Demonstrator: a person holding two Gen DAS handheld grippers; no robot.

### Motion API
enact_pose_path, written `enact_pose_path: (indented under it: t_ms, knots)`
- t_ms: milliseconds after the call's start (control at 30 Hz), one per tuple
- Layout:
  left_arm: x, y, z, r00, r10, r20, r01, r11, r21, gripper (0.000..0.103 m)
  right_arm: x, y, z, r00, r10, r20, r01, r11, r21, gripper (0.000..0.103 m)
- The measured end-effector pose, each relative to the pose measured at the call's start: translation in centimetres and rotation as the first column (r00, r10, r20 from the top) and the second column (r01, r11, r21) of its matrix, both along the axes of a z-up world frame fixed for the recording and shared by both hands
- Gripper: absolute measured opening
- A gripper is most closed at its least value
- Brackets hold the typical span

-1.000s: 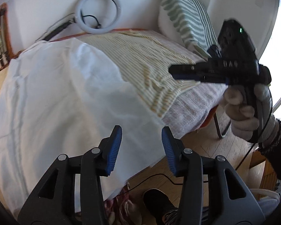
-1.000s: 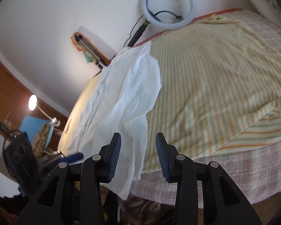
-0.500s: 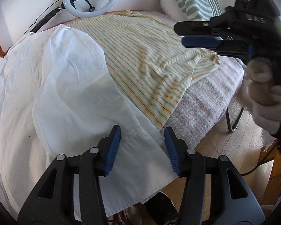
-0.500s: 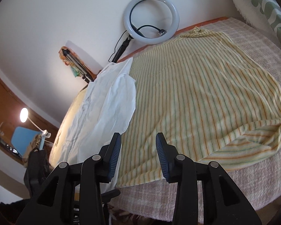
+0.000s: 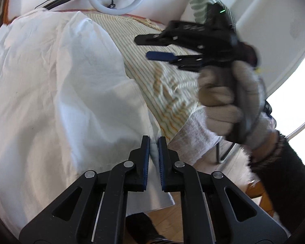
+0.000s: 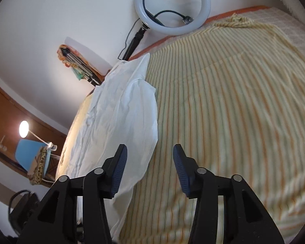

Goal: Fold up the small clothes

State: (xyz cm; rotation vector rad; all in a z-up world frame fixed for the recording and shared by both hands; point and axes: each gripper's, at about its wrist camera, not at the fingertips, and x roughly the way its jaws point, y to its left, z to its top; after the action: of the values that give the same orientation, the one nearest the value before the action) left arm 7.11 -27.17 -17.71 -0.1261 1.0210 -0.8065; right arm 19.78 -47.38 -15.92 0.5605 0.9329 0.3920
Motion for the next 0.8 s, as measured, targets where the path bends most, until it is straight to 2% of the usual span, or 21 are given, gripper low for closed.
enact_pose_path:
  t_ms: [167,367,400,467,500,600,800]
  knots:
    - [0.1,1.8,1.1,1.000,0.014,-0.016,-0.015,0.998,-0.064,0.007,3.2,0.9,-1.3,0.999,-0.020,-0.037,0.022,0.997,0.073,0.047]
    - [0.2,3.4,1.5,1.000,0.013,-0.027,-0.016,0.993,-0.115,0.006,5.7,3.6,-1.5,0.998,0.013,-0.059,-0.012,1.000,0.016,0.047]
    - [0.2,3.6,1.5,0.999,0.014,-0.030,-0.017,0.992,-0.121,0.006,6.1,4.1,-1.5,0.998,0.014,-0.066,-0.014,1.000,0.001,0.042]
    - [0.2,4.2,1.4,0.999,0.013,-0.038,-0.018,0.991,-0.134,0.006,6.7,5.0,-1.7,0.996,0.028,-0.080,-0.029,1.000,-0.013,0.024]
    - [0.3,4.4,1.4,0.999,0.016,-0.040,-0.021,0.990,-0.138,0.006,6.9,5.5,-1.8,0.995,0.019,-0.094,-0.023,0.999,-0.038,0.007]
    - [0.7,5.5,1.3,0.998,0.029,-0.054,-0.038,0.986,-0.161,0.006,6.9,6.5,-1.3,0.995,-0.004,-0.102,-0.007,0.995,-0.101,0.003]
    - [1.1,7.9,0.5,0.994,0.060,-0.093,-0.078,0.977,-0.199,0.005,6.4,9.1,2.0,0.998,-0.009,-0.062,-0.005,0.971,-0.238,0.002]
